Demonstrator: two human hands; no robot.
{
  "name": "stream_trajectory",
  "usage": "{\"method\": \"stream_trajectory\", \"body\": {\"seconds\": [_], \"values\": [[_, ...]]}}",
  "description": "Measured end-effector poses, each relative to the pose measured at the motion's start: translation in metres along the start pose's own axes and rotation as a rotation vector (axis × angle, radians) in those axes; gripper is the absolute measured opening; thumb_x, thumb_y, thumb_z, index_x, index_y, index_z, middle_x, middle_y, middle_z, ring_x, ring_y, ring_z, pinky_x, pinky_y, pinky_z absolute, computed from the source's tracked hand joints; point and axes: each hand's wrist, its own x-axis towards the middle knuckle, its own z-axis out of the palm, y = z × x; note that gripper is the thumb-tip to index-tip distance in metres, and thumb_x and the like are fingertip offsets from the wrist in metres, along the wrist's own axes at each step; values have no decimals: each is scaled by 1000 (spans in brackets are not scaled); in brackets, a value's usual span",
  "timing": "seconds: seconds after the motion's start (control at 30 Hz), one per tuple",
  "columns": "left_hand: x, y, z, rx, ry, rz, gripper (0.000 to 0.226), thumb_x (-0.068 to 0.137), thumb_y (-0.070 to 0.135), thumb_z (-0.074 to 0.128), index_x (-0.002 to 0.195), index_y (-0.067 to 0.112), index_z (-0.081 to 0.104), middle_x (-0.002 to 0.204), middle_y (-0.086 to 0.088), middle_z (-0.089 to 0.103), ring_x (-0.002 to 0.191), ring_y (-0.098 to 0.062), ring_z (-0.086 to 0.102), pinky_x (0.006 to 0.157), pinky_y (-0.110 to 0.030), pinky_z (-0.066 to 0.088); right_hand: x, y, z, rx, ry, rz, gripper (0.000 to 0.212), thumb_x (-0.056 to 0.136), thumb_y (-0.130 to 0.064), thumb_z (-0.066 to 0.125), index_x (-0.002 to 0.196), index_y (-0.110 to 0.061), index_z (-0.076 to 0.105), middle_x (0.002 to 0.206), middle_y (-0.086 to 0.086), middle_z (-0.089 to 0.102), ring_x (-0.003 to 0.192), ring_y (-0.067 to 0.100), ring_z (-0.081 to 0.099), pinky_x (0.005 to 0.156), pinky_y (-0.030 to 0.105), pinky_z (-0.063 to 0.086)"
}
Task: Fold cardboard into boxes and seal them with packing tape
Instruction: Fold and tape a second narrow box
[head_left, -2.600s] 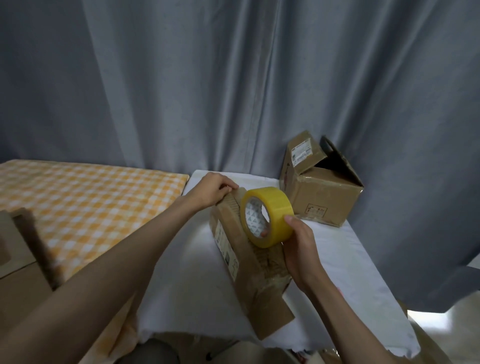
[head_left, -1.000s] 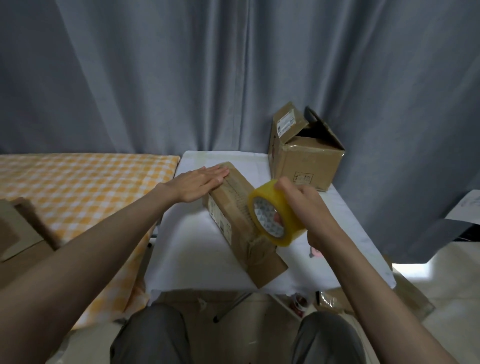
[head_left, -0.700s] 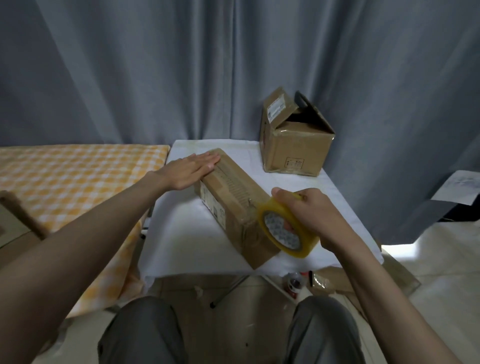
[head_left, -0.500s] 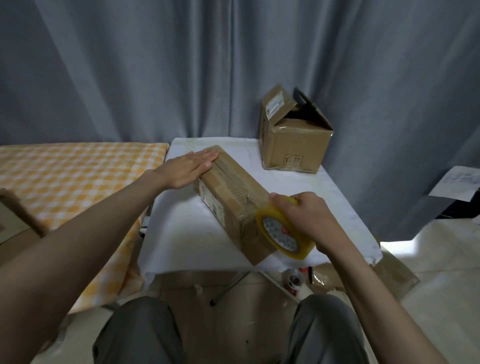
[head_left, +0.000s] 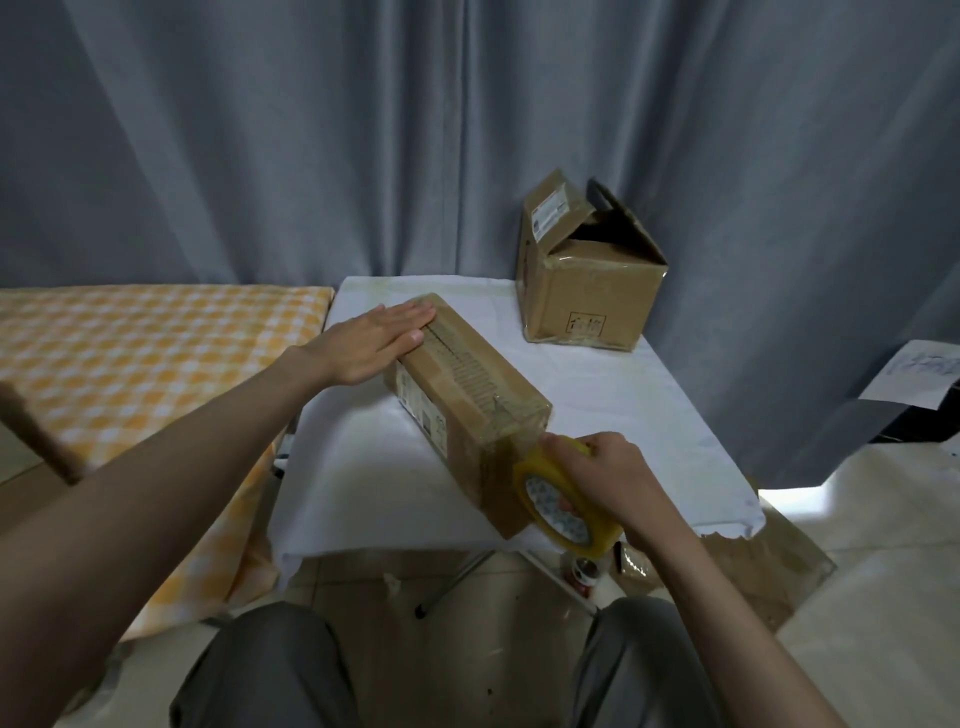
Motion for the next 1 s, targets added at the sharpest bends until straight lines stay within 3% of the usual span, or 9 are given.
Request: {"method": "stream_trajectory", "body": {"seconds": [0.2,0.27,0.33,0.43,0.53,0.63,0.73,0.87,1.0], "values": [[-1,35,-8,182,-21,-112,70,100,58,12,159,20,12,166,3,9,152,-10,2,124,-36,2,9,4,7,145,-99,50,41,95,-59,50,75,-26,66,74,-11,61,66,8,59,48,13,40],[-9,62,-5,203,94,-117,63,103,53,22,155,18,29,163,2,24,150,-17,20,122,-39,20,11,5,9,193,-97,77,39,94,-59,53,70,-29,61,72,-15,58,64,8,57,46,13,38],[-24,95,3,167,261,-92,52,103,49,33,141,20,55,150,3,49,135,-21,45,106,-40,44,13,4,12,224,-111,86,38,94,-60,53,71,-30,60,74,-16,58,66,8,58,48,14,39],[-42,132,19,146,465,-40,40,100,41,44,112,15,73,120,1,69,107,-20,57,82,-35,51,17,-1,19,264,-127,86,36,94,-61,52,76,-31,60,80,-14,60,73,8,58,54,19,41],[-39,132,22,35,421,-157,44,102,43,40,121,14,66,128,-2,64,116,-24,54,93,-41,50,24,-15,28,295,-142,58,35,95,-62,50,78,-31,58,83,-13,60,75,7,57,57,21,41],[-19,110,16,-101,280,-223,52,102,53,31,143,25,47,150,3,47,136,-21,43,110,-42,37,36,-41,37,439,-185,2,34,98,-58,47,84,-29,58,89,-10,62,82,9,59,62,23,42],[0,85,10,-195,210,-280,50,102,56,31,143,31,45,155,6,39,142,-17,34,109,-40,30,53,-67,55,554,-242,-21,32,100,-51,46,90,-25,61,96,-2,66,90,16,63,74,30,49],[7,62,17,-195,125,-349,56,99,65,24,148,41,36,163,15,19,152,-17,7,119,-52,18,69,-68,73,589,-290,10,27,100,-40,47,90,-21,64,91,8,74,86,24,71,81,35,58],[8,62,36,-213,204,-340,57,93,73,22,144,49,33,161,25,16,152,-8,-1,115,-52,19,65,-49,76,605,-277,-59,41,102,-48,46,77,-21,65,61,-14,71,56,0,68,48,12,48]]}}
